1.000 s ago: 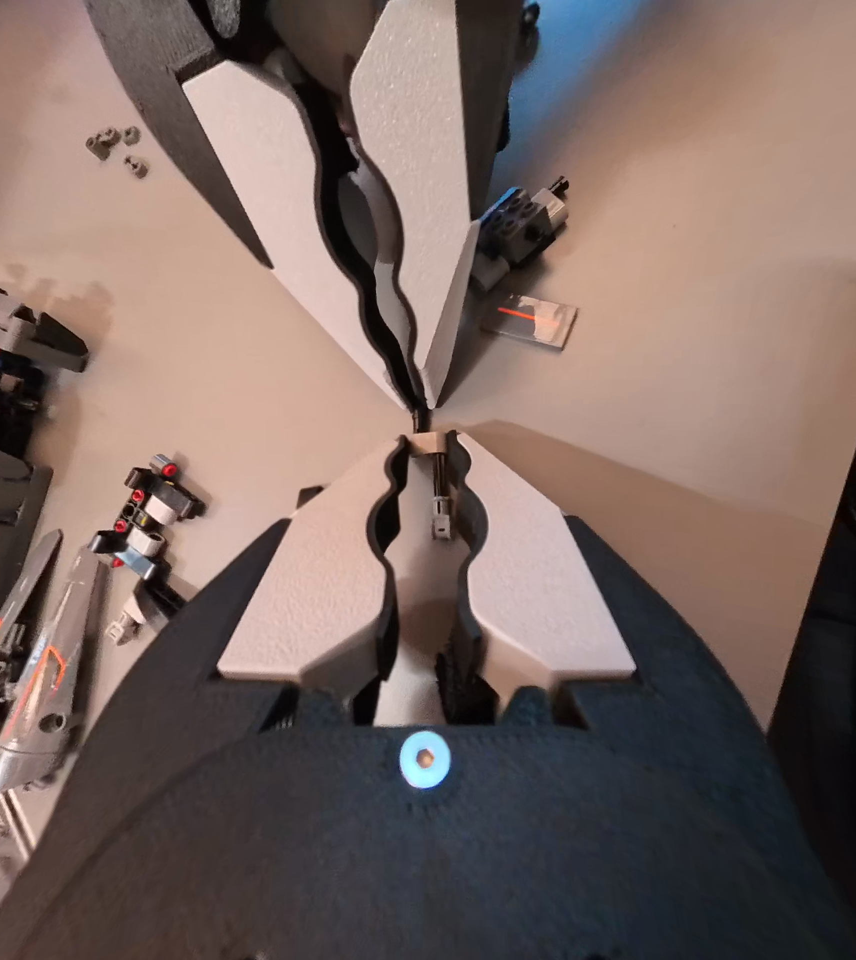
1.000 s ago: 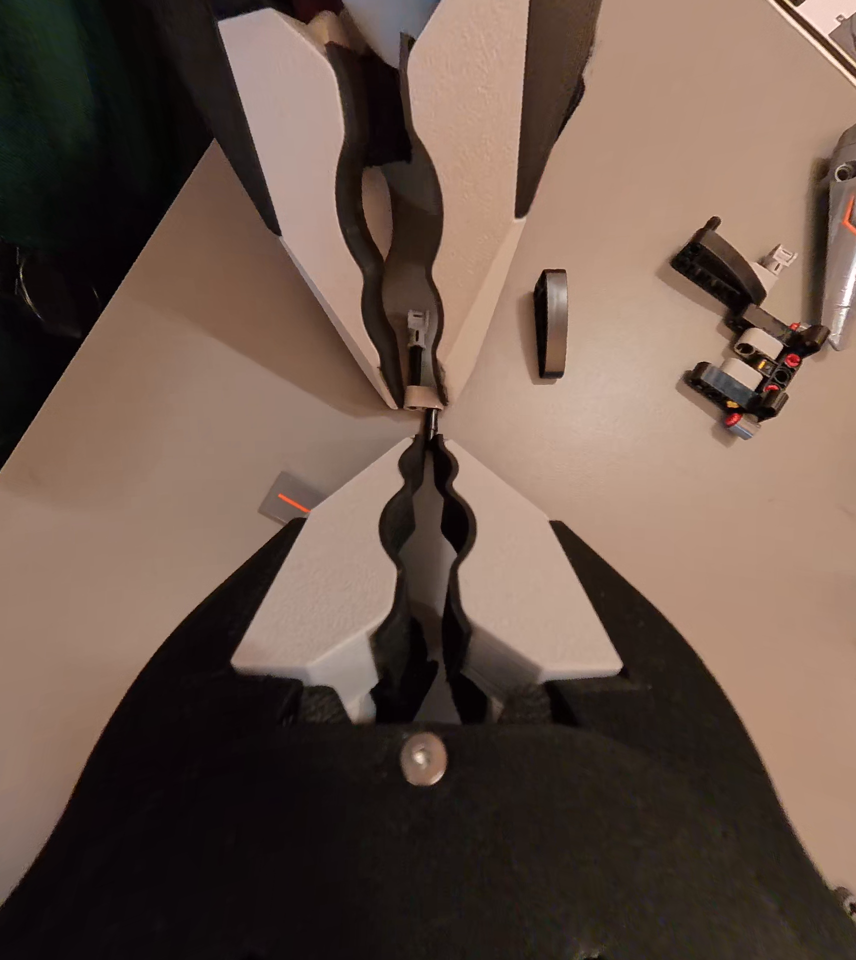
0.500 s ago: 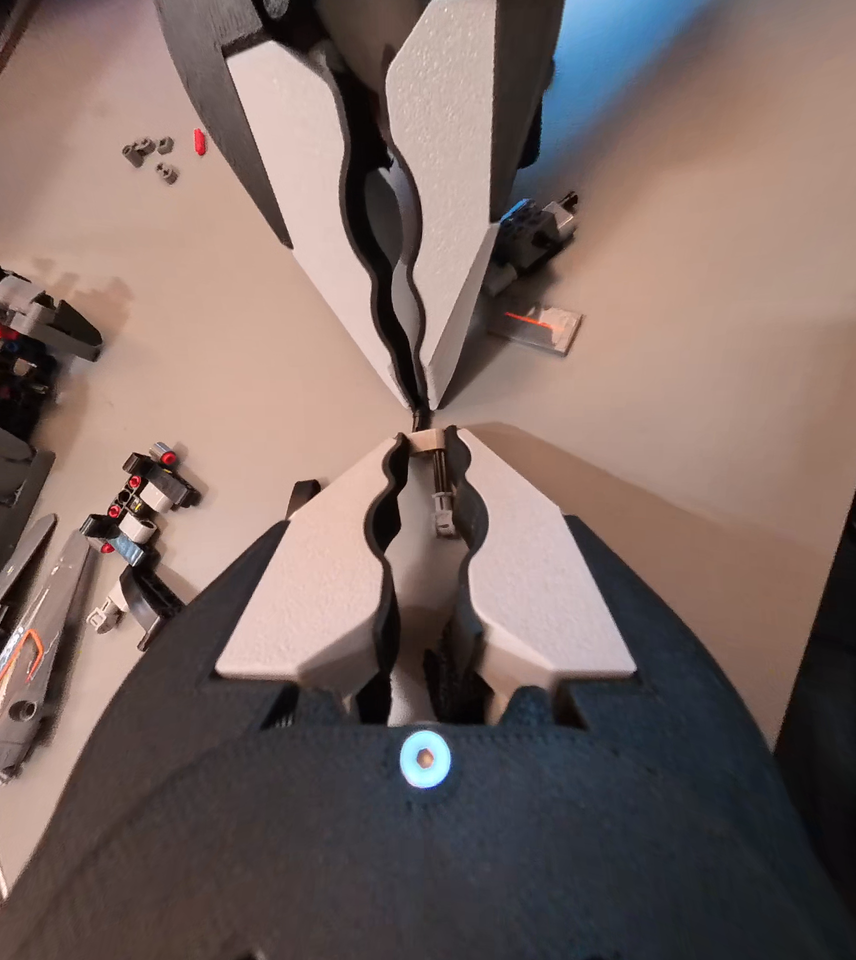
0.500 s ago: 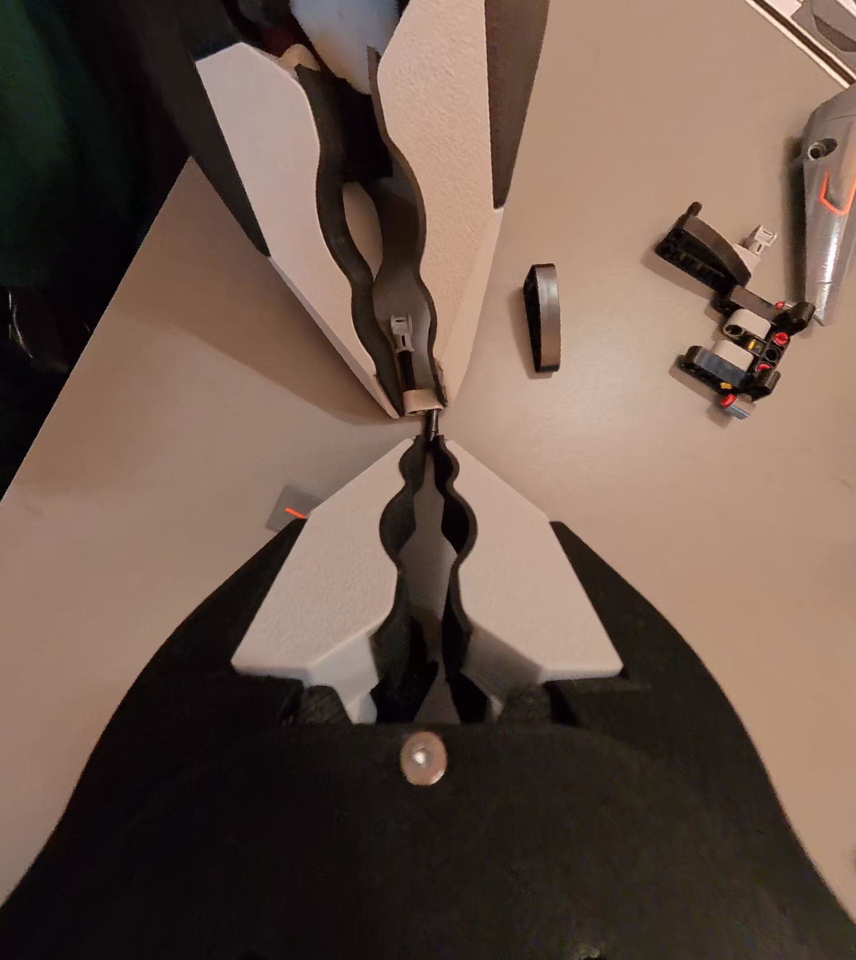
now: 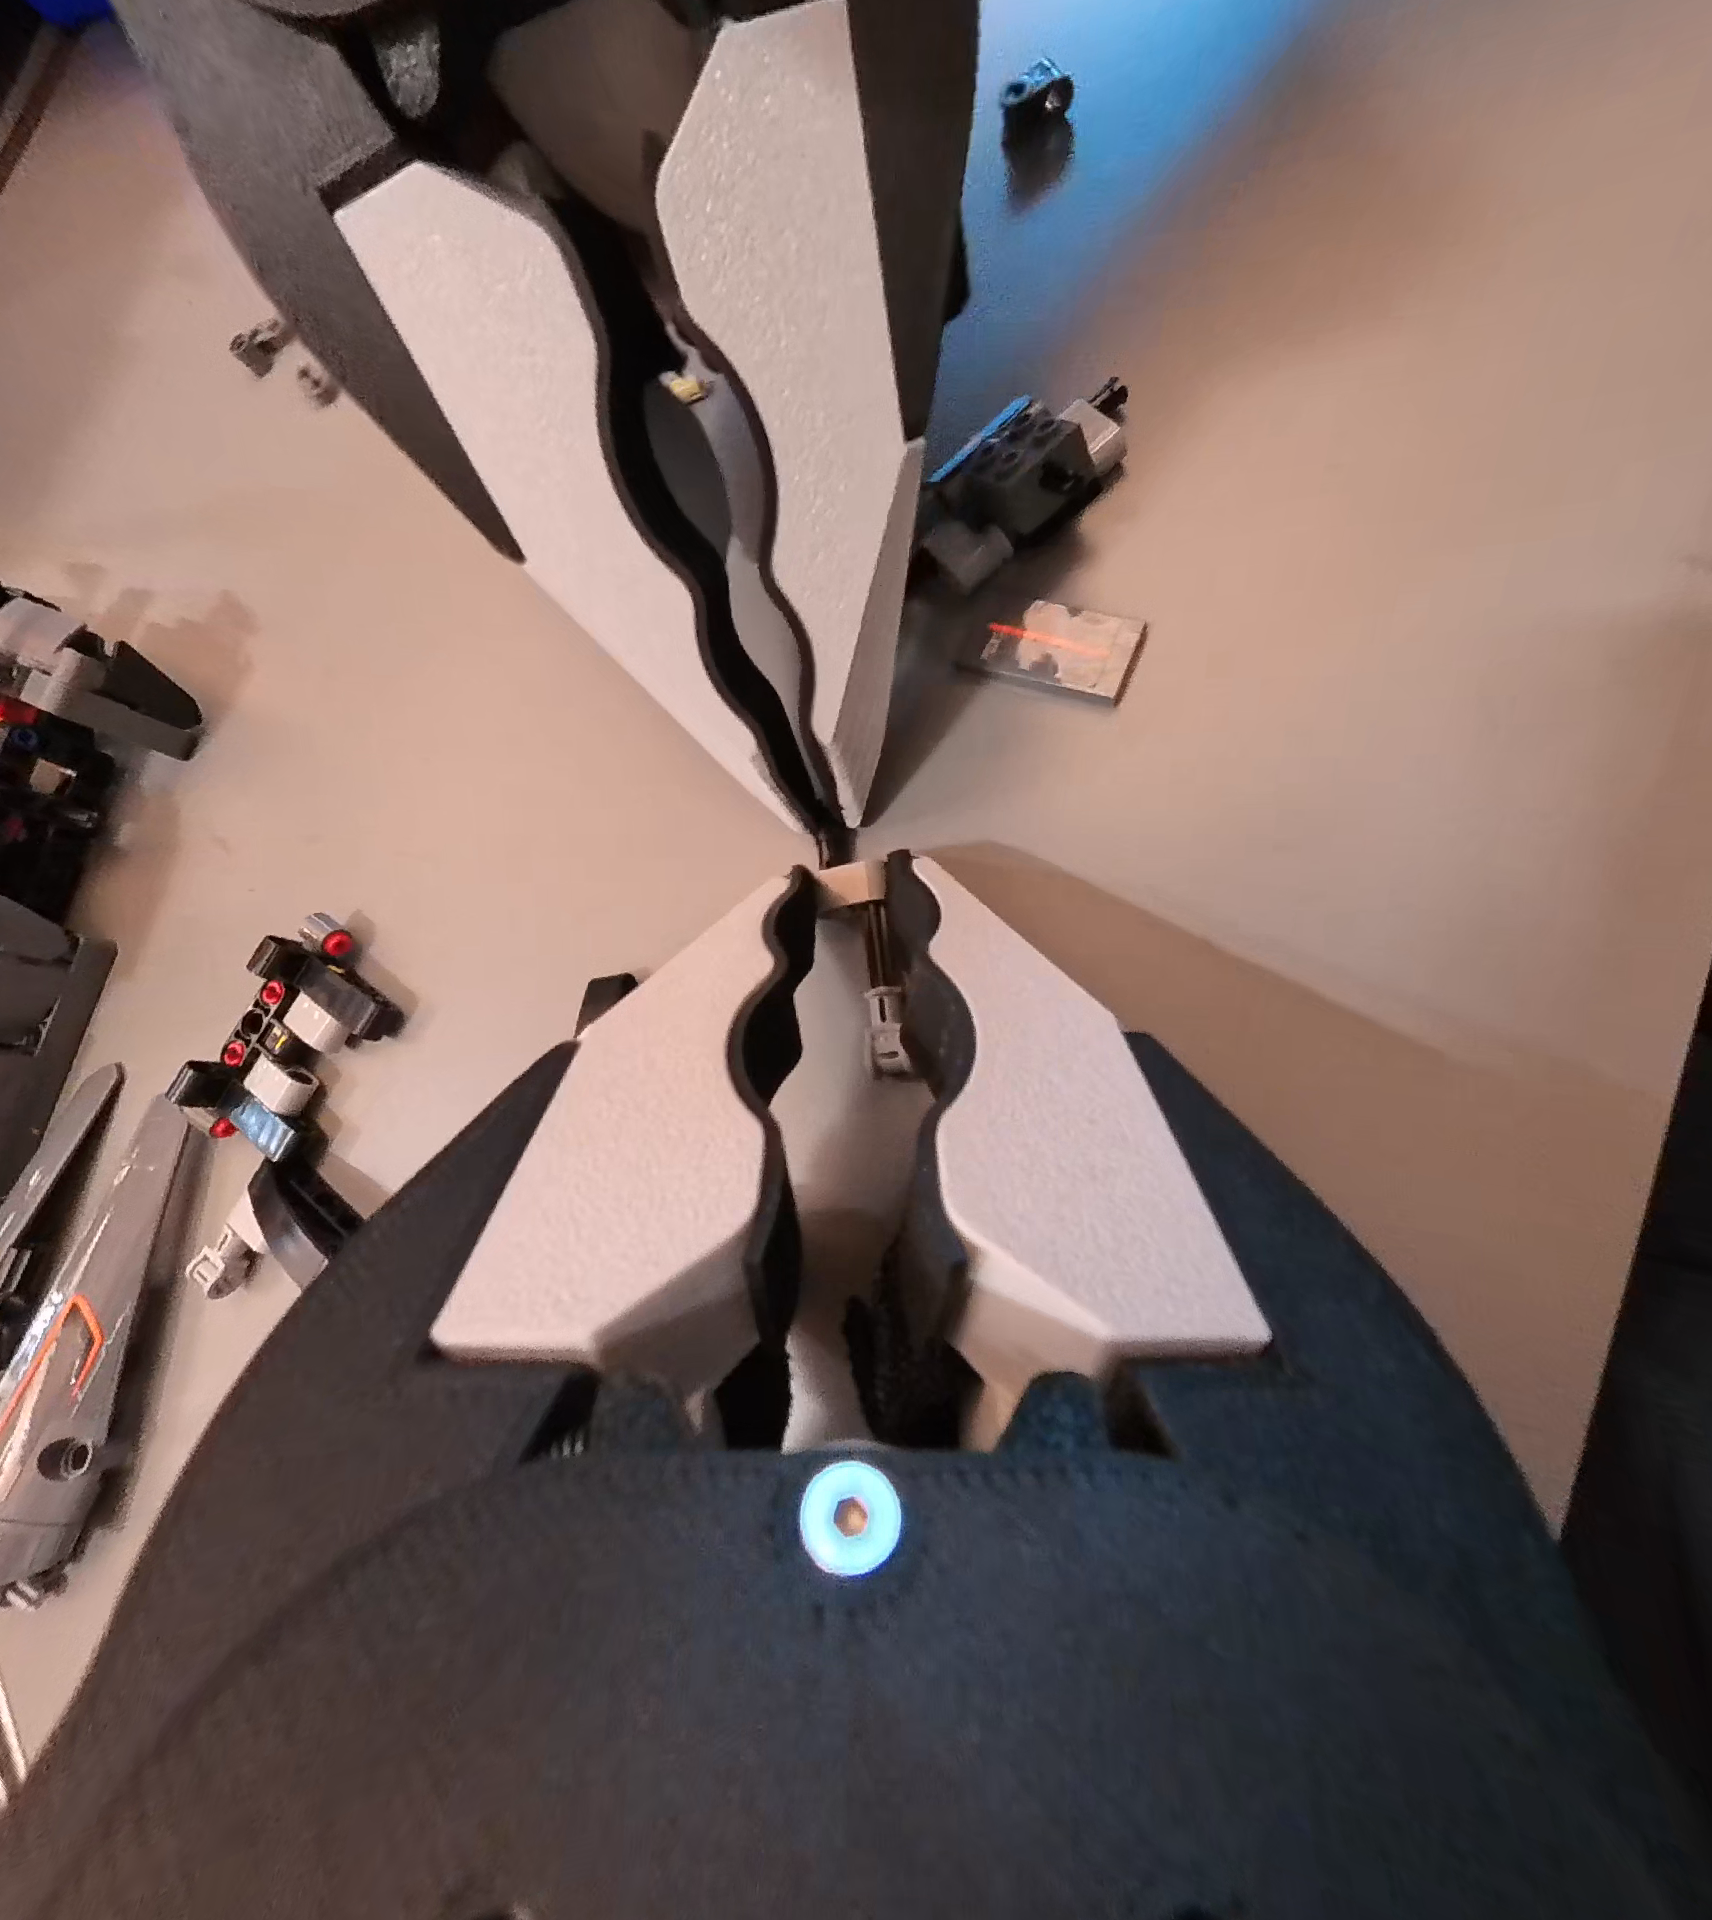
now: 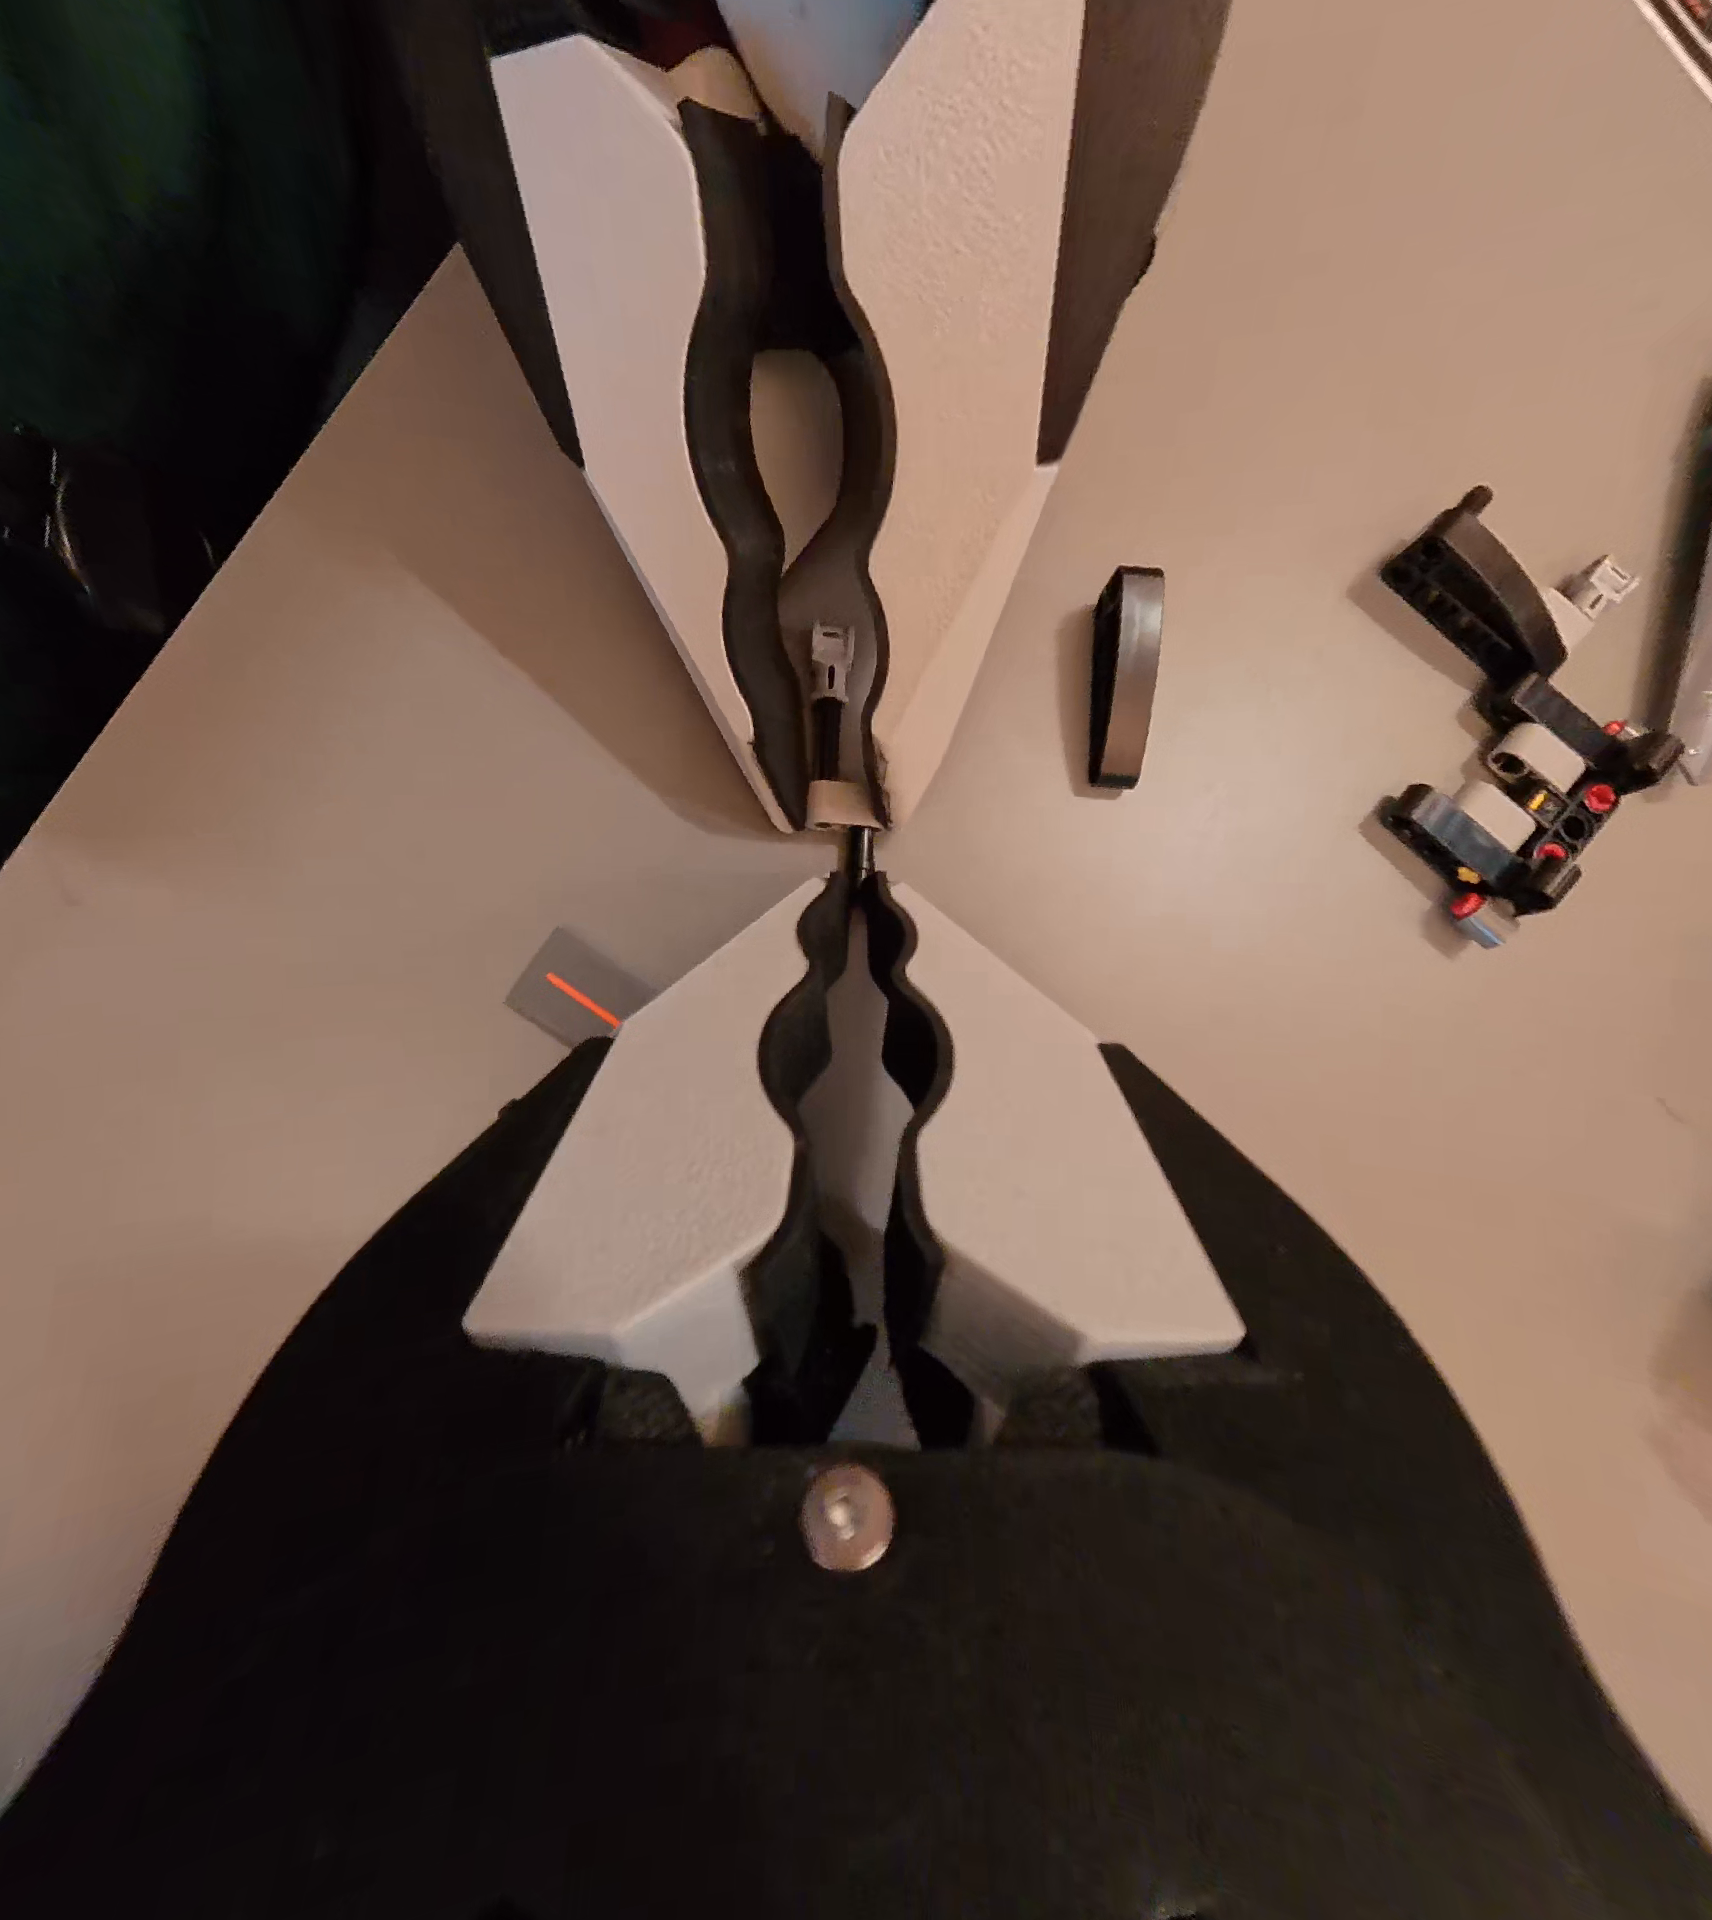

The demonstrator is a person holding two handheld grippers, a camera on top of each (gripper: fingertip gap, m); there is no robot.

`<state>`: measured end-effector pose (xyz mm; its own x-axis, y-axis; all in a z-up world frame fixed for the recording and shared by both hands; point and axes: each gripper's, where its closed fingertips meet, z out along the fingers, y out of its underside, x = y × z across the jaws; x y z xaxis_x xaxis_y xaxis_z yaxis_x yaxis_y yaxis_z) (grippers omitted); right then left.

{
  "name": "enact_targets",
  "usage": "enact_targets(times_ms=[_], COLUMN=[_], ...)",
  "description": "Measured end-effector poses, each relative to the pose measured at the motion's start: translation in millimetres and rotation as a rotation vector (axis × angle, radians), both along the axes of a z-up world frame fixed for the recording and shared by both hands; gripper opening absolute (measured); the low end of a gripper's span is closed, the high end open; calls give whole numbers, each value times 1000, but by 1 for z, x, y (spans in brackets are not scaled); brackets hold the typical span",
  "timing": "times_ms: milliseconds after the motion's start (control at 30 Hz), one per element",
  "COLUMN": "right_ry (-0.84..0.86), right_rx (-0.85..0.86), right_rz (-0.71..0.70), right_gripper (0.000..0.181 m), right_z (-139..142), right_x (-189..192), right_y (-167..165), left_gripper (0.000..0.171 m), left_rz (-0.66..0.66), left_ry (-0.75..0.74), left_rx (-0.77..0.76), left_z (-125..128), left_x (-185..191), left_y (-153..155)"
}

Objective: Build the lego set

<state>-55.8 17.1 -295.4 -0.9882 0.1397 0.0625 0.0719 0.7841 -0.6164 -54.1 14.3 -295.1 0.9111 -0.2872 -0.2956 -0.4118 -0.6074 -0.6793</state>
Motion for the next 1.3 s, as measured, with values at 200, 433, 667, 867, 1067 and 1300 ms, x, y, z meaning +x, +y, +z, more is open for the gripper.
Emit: enact_targets(times_ms=[200, 433, 667, 867, 1067, 1300], right_ry=[-17, 14, 41, 46, 47, 29], right_rx=[2, -3, 28, -7, -1, -43], right_rz=[46, -39, -108, -214, -274, -335], right_gripper=[1, 1, 1, 1, 1, 1], right_z=[0, 0, 0, 0, 0, 0], right_x=[-4, -1, 0, -2, -2, -1], right_y=[-1, -1, -1, 2, 2, -1], left_gripper=[13, 12, 12, 13, 13, 13], left_rz=[-19, -19, -18, -5, 3, 12], left_ry=[0, 12, 19, 22, 32, 48], left_rx=[0, 4, 6, 11, 15, 17], left_z=[0, 0, 0, 0, 0, 0], left_x=[1, 1, 1, 0, -1, -2], left_y=[0, 1, 1, 2, 2, 2])
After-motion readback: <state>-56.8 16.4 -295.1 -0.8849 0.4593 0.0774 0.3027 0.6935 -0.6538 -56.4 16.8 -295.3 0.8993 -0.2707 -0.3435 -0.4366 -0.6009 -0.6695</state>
